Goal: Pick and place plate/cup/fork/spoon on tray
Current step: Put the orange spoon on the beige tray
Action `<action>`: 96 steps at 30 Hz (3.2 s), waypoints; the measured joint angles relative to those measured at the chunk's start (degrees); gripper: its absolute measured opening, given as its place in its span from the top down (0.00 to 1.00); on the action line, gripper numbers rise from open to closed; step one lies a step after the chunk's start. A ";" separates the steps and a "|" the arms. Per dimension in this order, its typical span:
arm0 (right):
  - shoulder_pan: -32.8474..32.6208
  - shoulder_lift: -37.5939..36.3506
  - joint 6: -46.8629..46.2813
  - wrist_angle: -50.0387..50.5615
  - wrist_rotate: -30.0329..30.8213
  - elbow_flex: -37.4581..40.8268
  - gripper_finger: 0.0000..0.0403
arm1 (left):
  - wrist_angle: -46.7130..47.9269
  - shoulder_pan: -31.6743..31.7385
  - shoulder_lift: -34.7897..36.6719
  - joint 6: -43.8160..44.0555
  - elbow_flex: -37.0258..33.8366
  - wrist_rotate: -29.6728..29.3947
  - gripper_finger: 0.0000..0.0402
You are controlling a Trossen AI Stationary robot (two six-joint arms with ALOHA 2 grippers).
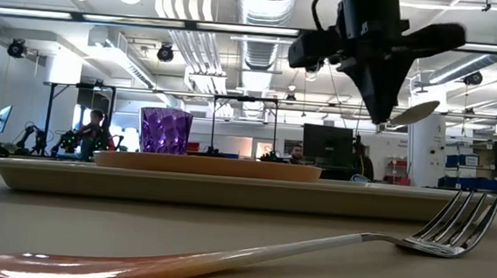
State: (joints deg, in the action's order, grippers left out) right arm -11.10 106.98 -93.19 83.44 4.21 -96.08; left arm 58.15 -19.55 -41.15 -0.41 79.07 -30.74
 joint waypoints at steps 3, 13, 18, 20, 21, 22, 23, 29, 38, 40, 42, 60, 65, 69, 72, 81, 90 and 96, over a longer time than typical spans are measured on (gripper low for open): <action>0.60 0.00 10.29 -0.64 2.78 0.84 0.98 | -0.02 0.00 -0.11 -0.01 0.00 0.00 0.70; 0.88 0.00 62.90 -0.86 -10.25 0.03 0.98 | -0.11 0.00 -0.96 0.06 0.00 -1.26 0.70; 0.21 0.00 80.12 0.69 -16.48 0.01 0.98 | -0.16 0.04 -2.14 0.10 0.00 -2.89 0.70; -0.47 0.00 86.49 4.01 -16.49 0.01 0.98 | -0.29 0.04 -2.51 0.10 0.00 -2.90 0.70; -0.71 0.00 89.16 6.12 -16.36 0.01 0.98 | -0.58 0.04 -2.75 0.12 0.00 -2.89 0.70; -0.93 0.00 91.71 7.05 -15.58 0.07 0.98 | -1.05 0.04 -2.99 0.22 0.00 -2.91 0.70; -1.16 -0.01 93.84 6.93 -14.01 0.30 0.98 | -1.34 0.04 -3.11 0.23 0.00 -2.92 0.70; -2.02 -0.06 111.98 6.49 -1.75 0.74 0.98 | -3.78 0.04 -3.89 0.23 0.02 -4.02 0.70; -0.69 0.04 134.83 -1.38 13.49 4.22 0.98 | -3.88 0.04 -4.84 2.80 0.02 -6.55 0.70; 0.27 0.04 136.74 -6.53 13.68 4.24 0.98 | -3.90 0.04 -5.05 3.51 0.02 -6.84 0.70; 0.87 0.04 141.16 -11.34 16.05 4.52 0.98 | -3.91 0.02 -5.22 4.21 0.02 -7.19 0.70; -0.98 -6.07 144.05 -18.53 12.30 13.72 0.98 | -6.75 0.00 -10.10 9.38 0.02 -7.32 0.70; -3.11 -9.48 145.32 -25.24 11.63 19.77 0.98 | -7.18 0.00 -12.48 9.02 0.02 -9.56 0.70; -4.10 -10.22 147.54 -30.68 10.06 24.69 0.98 | -9.20 0.04 -13.91 8.88 0.00 -10.03 0.70; -4.37 -10.62 148.38 -31.17 8.67 26.66 0.98 | -11.36 0.00 -14.01 8.84 -0.04 -10.01 0.70; -3.90 -12.76 152.73 -41.42 3.09 31.07 0.98 | -15.32 0.04 -13.66 8.99 -0.02 -9.88 0.70; -3.25 -17.47 158.82 -45.12 -0.30 41.74 0.98 | -16.63 0.02 -14.35 8.99 -0.02 -9.86 0.70; -3.20 -18.50 159.16 -45.95 -2.80 44.35 0.98 | -17.91 0.00 -16.68 8.97 0.00 -9.86 0.70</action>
State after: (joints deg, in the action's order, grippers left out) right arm -14.29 88.48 65.97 37.49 1.41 -51.73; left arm 40.24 -19.55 -57.83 8.56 79.07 -40.60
